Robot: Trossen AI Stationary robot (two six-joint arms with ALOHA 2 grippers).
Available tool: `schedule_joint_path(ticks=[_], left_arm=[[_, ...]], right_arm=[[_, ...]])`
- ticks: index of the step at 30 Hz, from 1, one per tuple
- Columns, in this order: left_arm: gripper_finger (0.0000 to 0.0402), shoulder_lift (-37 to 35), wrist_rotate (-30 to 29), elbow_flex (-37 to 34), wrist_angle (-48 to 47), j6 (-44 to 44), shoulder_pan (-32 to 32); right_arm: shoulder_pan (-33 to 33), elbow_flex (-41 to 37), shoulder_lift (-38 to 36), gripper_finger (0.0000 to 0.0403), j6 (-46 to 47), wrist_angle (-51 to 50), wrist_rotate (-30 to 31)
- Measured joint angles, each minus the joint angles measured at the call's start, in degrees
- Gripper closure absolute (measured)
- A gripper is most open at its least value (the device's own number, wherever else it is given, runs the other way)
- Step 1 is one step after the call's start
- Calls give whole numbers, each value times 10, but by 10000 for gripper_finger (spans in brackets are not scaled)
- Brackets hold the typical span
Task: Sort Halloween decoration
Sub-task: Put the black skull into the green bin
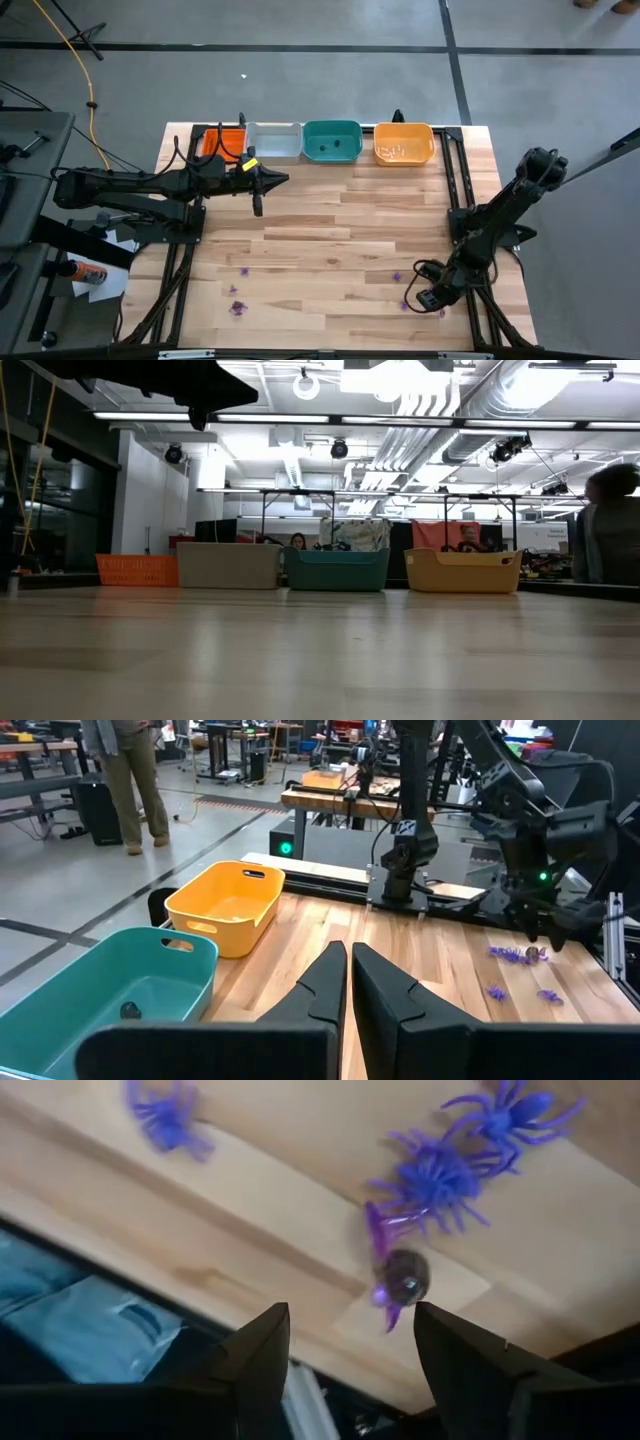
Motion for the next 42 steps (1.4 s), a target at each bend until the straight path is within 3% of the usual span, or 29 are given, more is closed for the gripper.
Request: schedule_joint_path(ticks=[16,31,42], left_arm=[[392,0,-1,0,0,-16,0],[392,0,-1,0,0,-16,0],[392,0,-1,0,0,-16,0]], right_arm=[[-2,1,91,200,-1,18,-46],[-2,1,93,334,-4,16,-48],[-2,1,93,337,-3,24,-49]])
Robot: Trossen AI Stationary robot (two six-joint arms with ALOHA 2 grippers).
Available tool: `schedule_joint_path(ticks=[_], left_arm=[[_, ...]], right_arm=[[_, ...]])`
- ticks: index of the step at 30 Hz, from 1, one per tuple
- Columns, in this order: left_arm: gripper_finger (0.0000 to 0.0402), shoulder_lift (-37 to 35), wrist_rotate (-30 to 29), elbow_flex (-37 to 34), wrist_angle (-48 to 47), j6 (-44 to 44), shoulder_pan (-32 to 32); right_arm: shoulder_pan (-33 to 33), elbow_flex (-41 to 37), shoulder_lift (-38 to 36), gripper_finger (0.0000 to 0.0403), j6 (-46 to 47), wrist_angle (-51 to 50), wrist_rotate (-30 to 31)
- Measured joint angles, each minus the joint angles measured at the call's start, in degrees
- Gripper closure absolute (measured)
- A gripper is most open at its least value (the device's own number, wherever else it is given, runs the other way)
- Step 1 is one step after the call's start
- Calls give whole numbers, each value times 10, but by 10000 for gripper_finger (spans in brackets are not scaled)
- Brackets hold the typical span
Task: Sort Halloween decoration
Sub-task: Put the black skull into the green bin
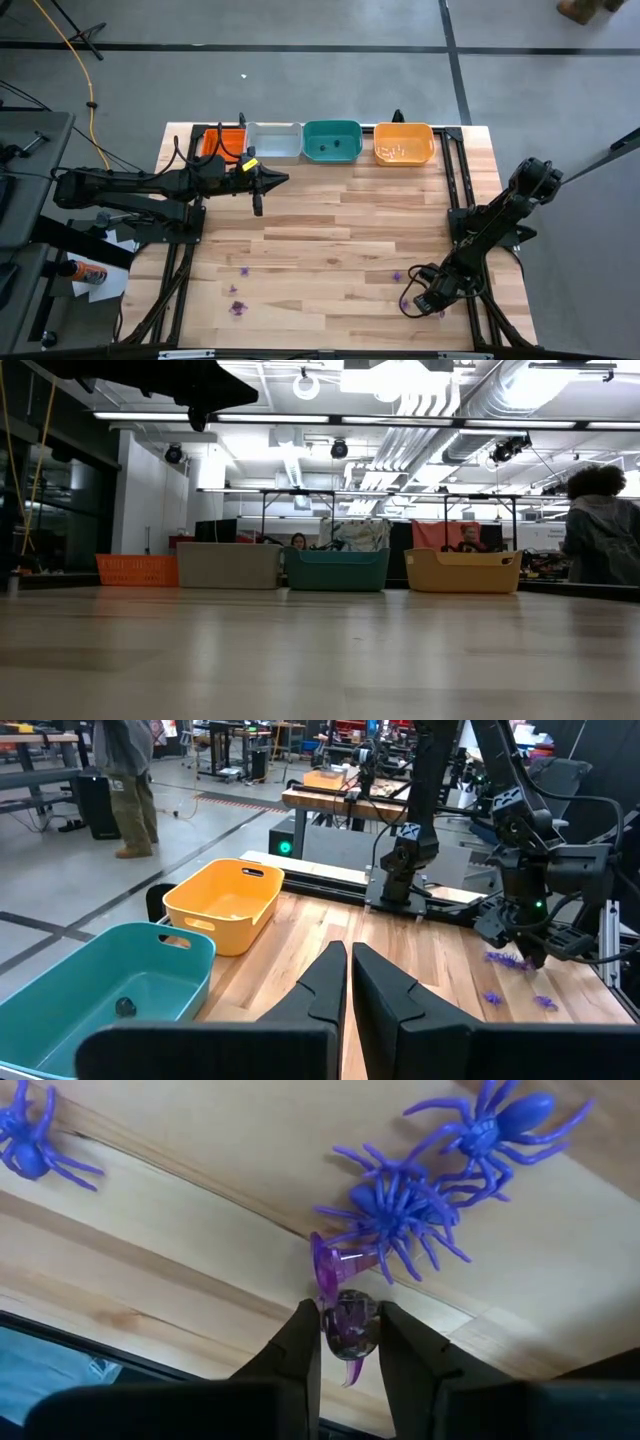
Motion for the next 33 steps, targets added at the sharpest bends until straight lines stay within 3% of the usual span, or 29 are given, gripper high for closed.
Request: schedule_joint_path(ticks=[7,11,18,22,25,33], left_arm=[[392,0,0,0,0,0,0],[392,0,0,0,0,1,0],[392,0,0,0,0,1,0],[392,0,0,0,0,-4,0],[392,0,0,0,0,-25,0],[392,0,0,0,2,-94,0]], right_arm=[[-4,27,-21,337,-59,-24,2],[-15,65,-64,337,-107,-103,15],[-59,145,-160,337,-236,-253,156],[-115,161,-201,337,-324,-274,266],[-171,162,-215,337,-398,-269,315],[-346,162,-172,337,-712,-174,324]])
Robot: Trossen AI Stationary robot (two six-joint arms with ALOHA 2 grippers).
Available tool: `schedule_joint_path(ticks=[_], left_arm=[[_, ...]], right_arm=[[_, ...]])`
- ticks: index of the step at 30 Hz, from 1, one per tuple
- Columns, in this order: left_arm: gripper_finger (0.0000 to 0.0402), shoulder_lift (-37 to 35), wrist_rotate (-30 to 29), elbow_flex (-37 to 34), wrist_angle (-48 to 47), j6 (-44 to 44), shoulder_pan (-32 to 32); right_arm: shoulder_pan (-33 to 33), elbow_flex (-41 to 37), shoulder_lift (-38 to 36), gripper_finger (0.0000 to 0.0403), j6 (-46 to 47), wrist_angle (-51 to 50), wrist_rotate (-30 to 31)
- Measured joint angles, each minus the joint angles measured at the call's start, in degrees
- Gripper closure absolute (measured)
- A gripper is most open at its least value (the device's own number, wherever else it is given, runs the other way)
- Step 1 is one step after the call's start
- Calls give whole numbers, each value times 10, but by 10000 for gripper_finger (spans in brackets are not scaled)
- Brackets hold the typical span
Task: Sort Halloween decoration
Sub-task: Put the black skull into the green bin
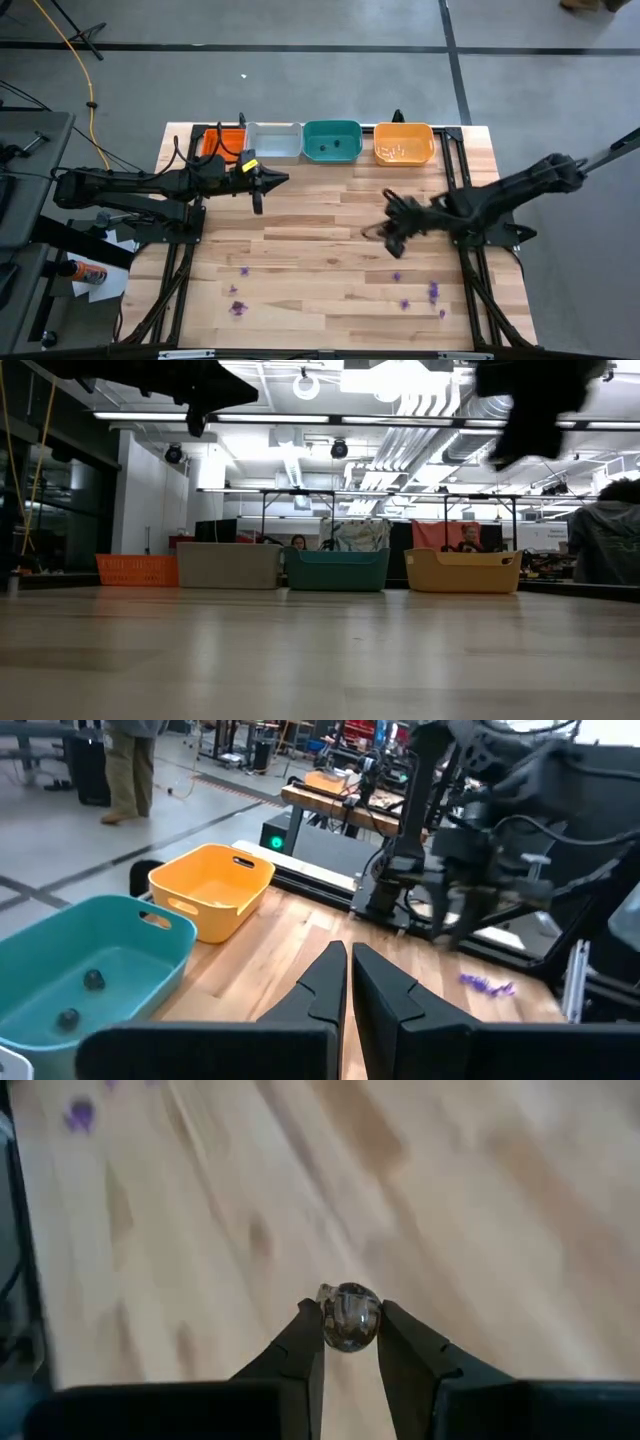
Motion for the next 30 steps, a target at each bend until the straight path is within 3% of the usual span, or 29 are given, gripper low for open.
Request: schedule_joint_path(ticks=[7,14,19,24,30], left_arm=[[392,0,0,16,29,-60,0],[392,0,4,33,73,-17,0],[392,0,3,35,72,-10,0],[392,0,3,35,71,-10,0],[392,0,0,35,72,-10,0]], right_arm=[[-147,0,79,337,-210,269,-56],[-255,4,127,337,-291,492,-129],[-303,72,150,337,-329,458,-132],[-340,172,198,337,-361,330,-136],[-393,283,296,337,-309,194,-78]])
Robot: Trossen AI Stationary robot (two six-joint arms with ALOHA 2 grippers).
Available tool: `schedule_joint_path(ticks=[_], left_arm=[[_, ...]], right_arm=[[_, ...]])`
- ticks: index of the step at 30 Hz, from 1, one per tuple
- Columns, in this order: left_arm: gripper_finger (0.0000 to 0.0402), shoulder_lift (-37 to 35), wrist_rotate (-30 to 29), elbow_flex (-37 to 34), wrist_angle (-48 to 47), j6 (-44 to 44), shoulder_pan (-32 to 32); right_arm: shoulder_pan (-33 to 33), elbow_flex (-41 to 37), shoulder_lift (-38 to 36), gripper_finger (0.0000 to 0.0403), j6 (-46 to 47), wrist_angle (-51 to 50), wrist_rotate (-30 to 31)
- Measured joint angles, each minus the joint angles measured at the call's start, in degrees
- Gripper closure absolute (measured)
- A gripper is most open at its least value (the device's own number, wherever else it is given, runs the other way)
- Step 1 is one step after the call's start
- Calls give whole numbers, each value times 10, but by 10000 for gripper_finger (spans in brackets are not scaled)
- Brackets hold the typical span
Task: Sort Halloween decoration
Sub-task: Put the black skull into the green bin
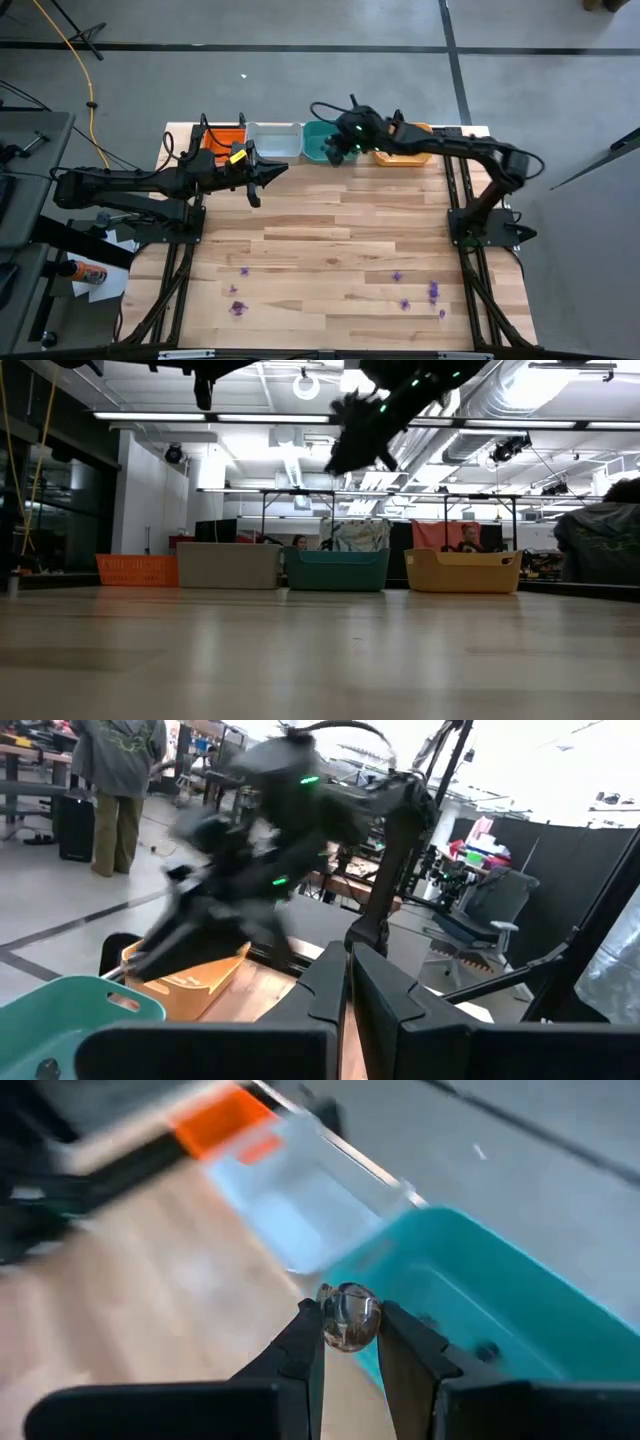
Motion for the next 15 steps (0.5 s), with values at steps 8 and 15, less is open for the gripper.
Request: schedule_joint_path(ticks=[8,15], left_arm=[[392,0,0,0,0,1,0],[392,0,0,0,0,0,0]], right_arm=[[-43,92,134,333,83,-78,57],[-60,111,185,308,184,-85,63]])
